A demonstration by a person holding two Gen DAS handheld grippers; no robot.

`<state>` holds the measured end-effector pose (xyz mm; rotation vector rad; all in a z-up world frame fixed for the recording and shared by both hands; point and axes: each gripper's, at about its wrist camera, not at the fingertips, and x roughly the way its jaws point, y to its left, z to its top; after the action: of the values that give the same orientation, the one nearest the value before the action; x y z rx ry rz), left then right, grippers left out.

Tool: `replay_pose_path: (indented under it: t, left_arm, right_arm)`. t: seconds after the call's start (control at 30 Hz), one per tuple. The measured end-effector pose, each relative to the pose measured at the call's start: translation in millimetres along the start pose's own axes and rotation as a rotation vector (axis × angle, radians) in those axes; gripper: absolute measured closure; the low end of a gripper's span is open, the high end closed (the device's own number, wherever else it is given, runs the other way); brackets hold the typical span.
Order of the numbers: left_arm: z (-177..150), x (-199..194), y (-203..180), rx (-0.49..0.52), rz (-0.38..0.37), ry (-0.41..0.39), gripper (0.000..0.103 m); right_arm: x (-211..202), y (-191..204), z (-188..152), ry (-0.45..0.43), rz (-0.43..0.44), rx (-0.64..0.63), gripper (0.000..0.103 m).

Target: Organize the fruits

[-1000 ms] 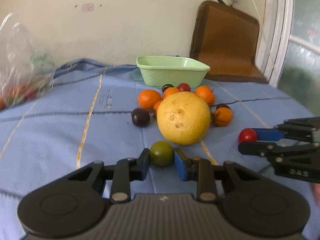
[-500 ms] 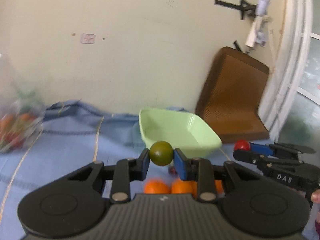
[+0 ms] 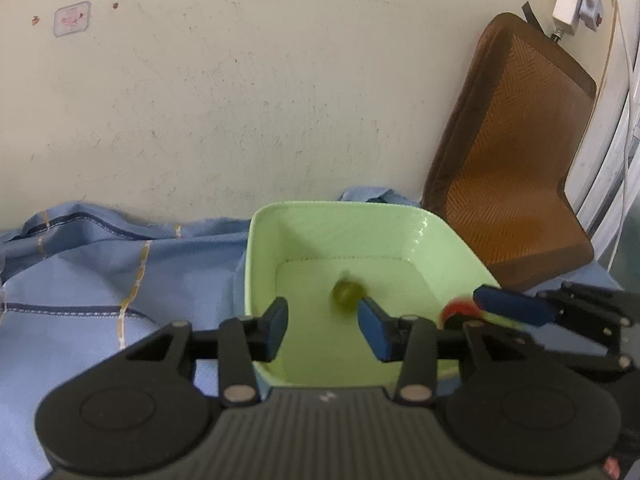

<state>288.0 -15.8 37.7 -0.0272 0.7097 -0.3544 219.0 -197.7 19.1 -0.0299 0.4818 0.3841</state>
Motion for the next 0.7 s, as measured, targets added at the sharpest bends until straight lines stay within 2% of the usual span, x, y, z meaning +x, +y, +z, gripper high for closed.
replay_pose_path:
  t: [0.1, 0.13, 0.2, 0.33, 0.43, 0.53, 0.7]
  left_arm:
    - [-7, -25, 8, -0.048, -0.006, -0.045, 0.063]
    - [-12, -37, 12, -0.084, -0.019, -0.068, 0.058]
    - [-24, -61, 19, -0.156, -0.019, -0.109, 0.055]
    - [-67, -115, 21, -0.232, -0.037, -0.209, 0.054]
    - [-105, -145, 15, -0.234, -0.03, -0.254, 0.052]
    - [-132, -160, 15, -0.226, -0.005, -0.272, 0.052]
    - [-153, -168, 27, -0.267, 0.002, -0.276, 0.051]
  right_arm:
    - [-13, 0, -1, -0.015, 0.015, 0.035, 0.069]
    - [-16, 0, -1, -0.02, 0.021, 0.047, 0.068]
    - [-33, 1, -7, -0.04, 0.035, 0.077, 0.055]
    - [-72, 8, -28, -0.058, 0.102, 0.145, 0.055]
    - [-99, 24, -47, -0.062, 0.185, 0.182, 0.055]
    - [-119, 44, -59, -0.067, 0.212, 0.171, 0.055]
    - [-131, 65, -64, -0.055, 0.222, 0.185, 0.055]
